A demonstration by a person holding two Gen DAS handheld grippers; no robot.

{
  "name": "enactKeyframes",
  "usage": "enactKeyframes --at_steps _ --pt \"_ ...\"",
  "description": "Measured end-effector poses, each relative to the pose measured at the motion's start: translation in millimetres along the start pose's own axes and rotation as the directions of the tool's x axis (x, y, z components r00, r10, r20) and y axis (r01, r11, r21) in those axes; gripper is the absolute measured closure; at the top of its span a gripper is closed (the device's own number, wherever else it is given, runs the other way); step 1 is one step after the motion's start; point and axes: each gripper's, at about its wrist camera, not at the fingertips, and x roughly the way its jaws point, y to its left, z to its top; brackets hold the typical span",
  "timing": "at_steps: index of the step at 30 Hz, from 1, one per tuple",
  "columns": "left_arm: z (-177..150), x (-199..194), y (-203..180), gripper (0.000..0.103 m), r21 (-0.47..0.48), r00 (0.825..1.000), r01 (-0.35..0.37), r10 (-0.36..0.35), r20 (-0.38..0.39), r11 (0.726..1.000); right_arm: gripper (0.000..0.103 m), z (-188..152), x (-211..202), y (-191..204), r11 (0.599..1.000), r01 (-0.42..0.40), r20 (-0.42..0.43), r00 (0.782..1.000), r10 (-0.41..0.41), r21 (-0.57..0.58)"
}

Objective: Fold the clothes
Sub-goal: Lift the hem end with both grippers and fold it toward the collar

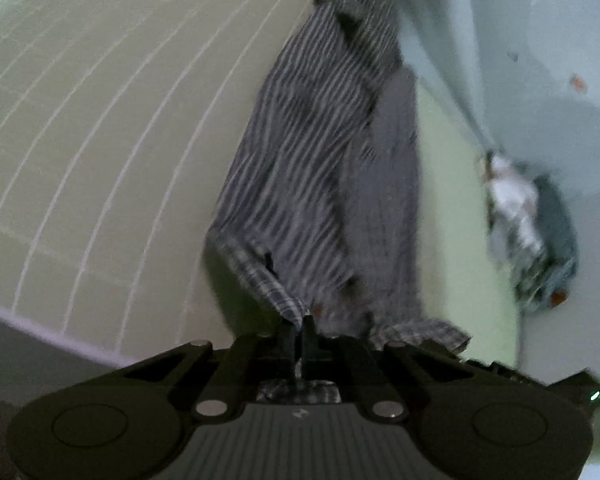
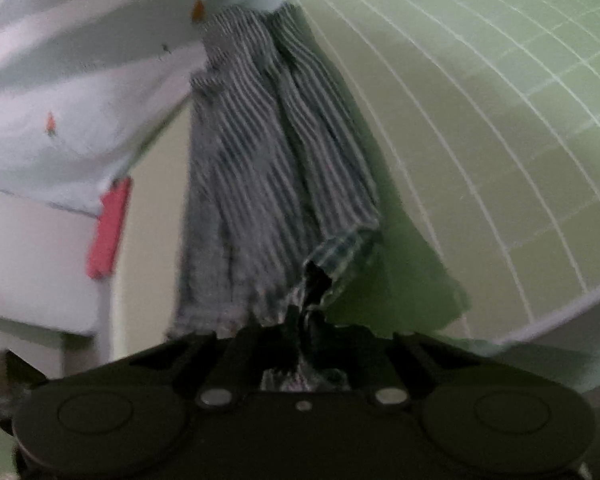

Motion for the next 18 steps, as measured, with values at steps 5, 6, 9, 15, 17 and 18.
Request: enactKeyframes --at_steps 5,6,9,15,17,18 --pt "26 -11 -16 0.101 -0.029 0.995 0.073 -0.071 0.069 0.997 0.098 33 -7 14 0.994 -0.099 0.074 0.993 0.096 0.046" --pt "31 -12 -18 0.101 -0.03 0.994 0.083 -0.08 0.081 0.996 0.098 41 -7 17 0.992 -0.114 0.087 0.99 0.109 0.053" --pt "49 -14 -22 0.101 -0.046 0.988 0.104 -0.098 0.118 0.994 0.098 62 -2 21 0.987 -0.141 0.12 0.984 0.132 0.071" --pt "87 11 -15 0.101 -0.111 0.99 0.092 -0.08 0.112 0.99 0.098 97 13 21 0.984 -0.136 0.158 0.98 0.118 0.113" --pt "100 19 -12 0.101 -0.132 0.991 0.088 -0.074 0.11 0.987 0.098 105 21 17 0.984 -0.125 0.152 0.983 0.105 0.13" --pt "106 23 -11 0.101 -0.143 0.992 0.086 -0.07 0.109 0.986 0.098 109 26 15 0.983 -0.119 0.148 0.984 0.098 0.139"
